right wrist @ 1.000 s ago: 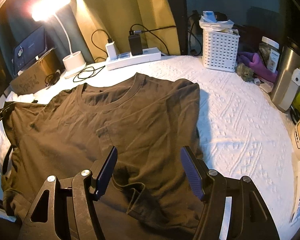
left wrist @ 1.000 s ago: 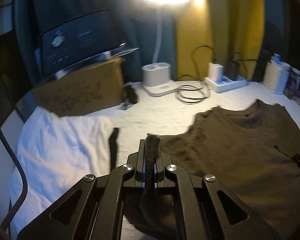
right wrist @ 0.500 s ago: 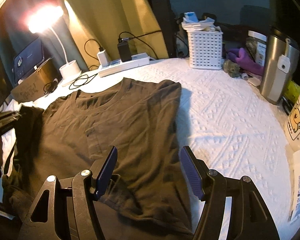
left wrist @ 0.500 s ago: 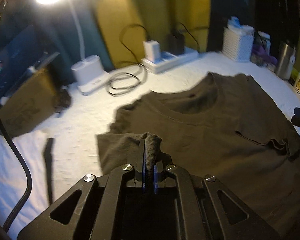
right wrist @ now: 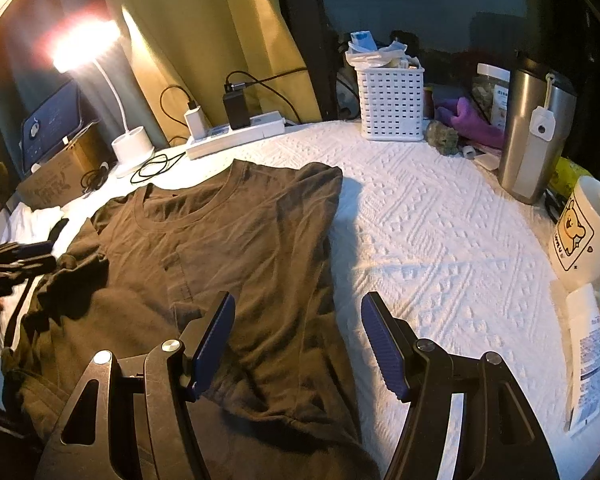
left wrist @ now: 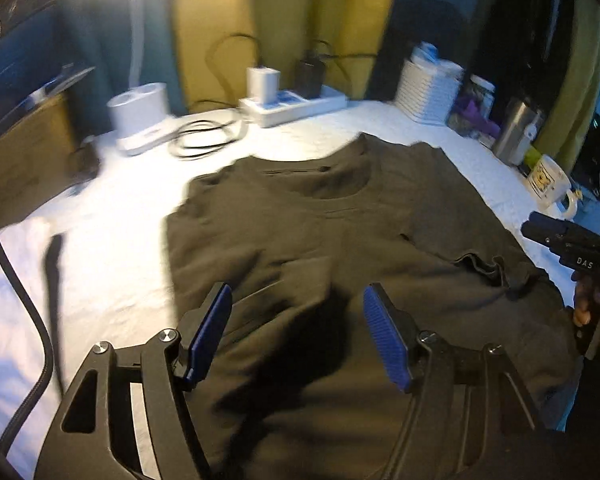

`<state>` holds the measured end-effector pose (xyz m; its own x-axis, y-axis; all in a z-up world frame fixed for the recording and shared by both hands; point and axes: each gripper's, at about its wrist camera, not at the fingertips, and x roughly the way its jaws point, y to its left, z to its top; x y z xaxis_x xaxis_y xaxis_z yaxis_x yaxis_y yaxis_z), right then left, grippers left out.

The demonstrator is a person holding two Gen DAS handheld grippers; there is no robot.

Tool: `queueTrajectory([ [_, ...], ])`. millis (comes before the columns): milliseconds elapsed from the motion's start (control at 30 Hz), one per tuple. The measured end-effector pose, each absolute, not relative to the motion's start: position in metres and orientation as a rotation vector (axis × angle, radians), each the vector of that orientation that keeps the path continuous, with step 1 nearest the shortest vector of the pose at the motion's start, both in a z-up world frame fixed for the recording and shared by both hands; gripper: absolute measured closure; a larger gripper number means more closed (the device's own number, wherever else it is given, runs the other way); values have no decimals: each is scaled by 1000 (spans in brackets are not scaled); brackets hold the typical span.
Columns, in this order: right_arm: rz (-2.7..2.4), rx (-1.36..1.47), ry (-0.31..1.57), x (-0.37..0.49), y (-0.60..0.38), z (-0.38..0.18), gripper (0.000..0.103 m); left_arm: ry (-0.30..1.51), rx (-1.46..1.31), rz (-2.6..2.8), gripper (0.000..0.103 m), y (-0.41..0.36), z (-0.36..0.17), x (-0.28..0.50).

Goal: Fold small clothes

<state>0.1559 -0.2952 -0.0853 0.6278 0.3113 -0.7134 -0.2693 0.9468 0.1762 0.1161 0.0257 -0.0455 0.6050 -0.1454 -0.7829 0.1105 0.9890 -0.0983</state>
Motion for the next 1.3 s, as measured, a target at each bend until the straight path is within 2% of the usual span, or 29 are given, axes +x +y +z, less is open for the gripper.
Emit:
queueTrajectory([
  [200, 336, 45, 845, 149, -281, -87, 35, 912, -77, -76, 34, 79, -64, 102],
  [433, 335, 14, 849, 140, -264, -82, 35, 1017, -229, -113, 34, 103, -103, 106],
  [567, 320, 13, 855, 136, -263, -83, 35, 979, -262, -139, 36, 104, -104, 95],
  [633, 319, 12, 860, 135, -262, -84, 35, 954, -245, -164, 72, 101, -100, 91],
  [733, 318, 10, 863, 133, -262, -85, 35, 924, -216, -173, 88, 95, -92, 87],
  [767, 319, 12, 862, 132, -262, -84, 35, 908, -202, -172, 89, 92, -87, 85],
  [967, 314, 19, 860, 129, -264, -85, 35, 850, -119, -261, 89, 59, -62, 76],
  [1300, 307, 37, 866, 123, -275, -90, 35, 1043, -18, -418, 88, 1, -89, 80],
])
